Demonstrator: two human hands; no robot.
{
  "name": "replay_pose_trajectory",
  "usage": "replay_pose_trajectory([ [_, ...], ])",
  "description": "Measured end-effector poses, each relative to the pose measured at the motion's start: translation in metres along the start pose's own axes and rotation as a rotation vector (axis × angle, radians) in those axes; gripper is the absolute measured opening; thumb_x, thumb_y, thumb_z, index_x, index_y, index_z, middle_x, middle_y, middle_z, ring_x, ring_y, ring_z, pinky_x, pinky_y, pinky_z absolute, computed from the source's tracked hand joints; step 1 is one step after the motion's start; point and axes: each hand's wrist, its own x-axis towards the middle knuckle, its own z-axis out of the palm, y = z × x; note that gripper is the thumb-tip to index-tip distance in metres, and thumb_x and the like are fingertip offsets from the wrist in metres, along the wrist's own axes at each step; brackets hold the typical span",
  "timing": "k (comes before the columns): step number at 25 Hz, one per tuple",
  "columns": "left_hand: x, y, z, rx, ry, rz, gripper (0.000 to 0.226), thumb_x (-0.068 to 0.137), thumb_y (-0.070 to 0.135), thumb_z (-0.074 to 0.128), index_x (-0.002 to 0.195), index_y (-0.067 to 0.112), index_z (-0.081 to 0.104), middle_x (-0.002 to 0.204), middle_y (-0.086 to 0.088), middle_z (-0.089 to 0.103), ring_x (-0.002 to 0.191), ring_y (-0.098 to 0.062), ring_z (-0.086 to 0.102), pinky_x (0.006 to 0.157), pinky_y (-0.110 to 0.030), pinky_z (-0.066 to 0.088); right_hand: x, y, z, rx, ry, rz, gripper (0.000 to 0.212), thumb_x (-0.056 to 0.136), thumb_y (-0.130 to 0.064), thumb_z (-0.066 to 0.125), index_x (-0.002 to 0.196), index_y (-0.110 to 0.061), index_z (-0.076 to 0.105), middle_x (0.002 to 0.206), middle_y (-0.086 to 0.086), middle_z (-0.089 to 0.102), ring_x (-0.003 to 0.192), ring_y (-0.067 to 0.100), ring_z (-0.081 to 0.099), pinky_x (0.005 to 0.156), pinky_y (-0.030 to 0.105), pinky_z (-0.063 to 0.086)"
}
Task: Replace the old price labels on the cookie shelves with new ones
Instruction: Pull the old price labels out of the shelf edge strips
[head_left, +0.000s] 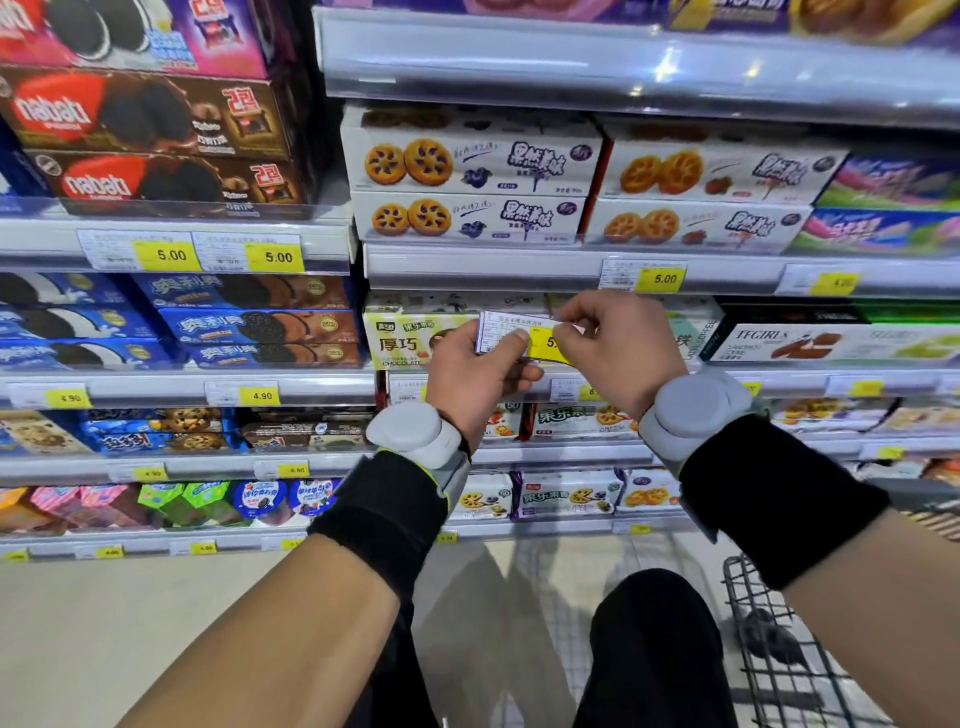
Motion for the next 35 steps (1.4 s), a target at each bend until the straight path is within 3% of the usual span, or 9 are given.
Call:
replay_pose_trajectory([
  [12,0.009,-0.006,0.019,0.074,0.009,-0.015,0.013,0.094,0.01,0.057,0.082,0.009,0.053,0.07,-0.016,0.057,0.054,-0.021,0.064,0.048,-0.024,0.049,0.007,0.045,-0.011,0.013,0.075,0.087,0.017,0.086,-0.027,0.056,0.096,-0.016,0.065,0.095,0.0,0.058,0.081,0.018,0.052,0.077,0.029,0.044],
  [19,0.029,-0.016,0.035,0.047,0.018,-0.027,0.007,0.093,0.011,0.058,0.086,0.011,0.057,0.069,-0.003,0.064,0.054,-0.019,0.064,0.051,-0.027,0.051,0.018,0.08,-0.01,-0.06,0.045,0.118,0.025,0.086,-0.025,0.061,0.108,-0.015,0.061,0.114,0.007,0.055,0.095,0.024,0.055,0.085,0.03,0.04],
  [24,0.045,-0.021,0.039,0.026,0.017,-0.063,0.013,0.093,0.012,0.058,0.101,0.002,0.061,0.084,-0.012,0.07,0.055,-0.02,0.063,0.054,-0.03,0.052,0.035,0.094,-0.012,-0.092,0.068,0.127,0.038,0.081,-0.023,0.066,0.115,-0.012,0.055,0.118,0.01,0.049,0.108,0.031,0.05,0.093,0.034,0.04],
  [28,0.052,-0.023,0.044,0.022,0.038,-0.068,0.005,0.092,0.012,0.06,0.089,0.008,0.058,0.067,-0.001,0.065,0.054,-0.02,0.063,0.055,-0.032,0.052,0.043,0.097,-0.008,-0.084,0.104,0.094,0.036,0.08,-0.021,0.068,0.111,-0.012,0.051,0.117,0.009,0.046,0.107,0.031,0.049,0.093,0.037,0.042],
  [35,0.066,-0.028,0.048,0.05,0.037,-0.079,0.008,0.091,0.013,0.061,0.093,0.006,0.06,0.078,-0.014,0.063,0.054,-0.021,0.063,0.056,-0.032,0.051,0.055,0.102,-0.001,-0.056,0.268,0.022,0.034,0.08,-0.013,0.067,0.11,-0.008,0.051,0.117,0.016,0.046,0.103,0.032,0.052,0.092,0.04,0.046],
])
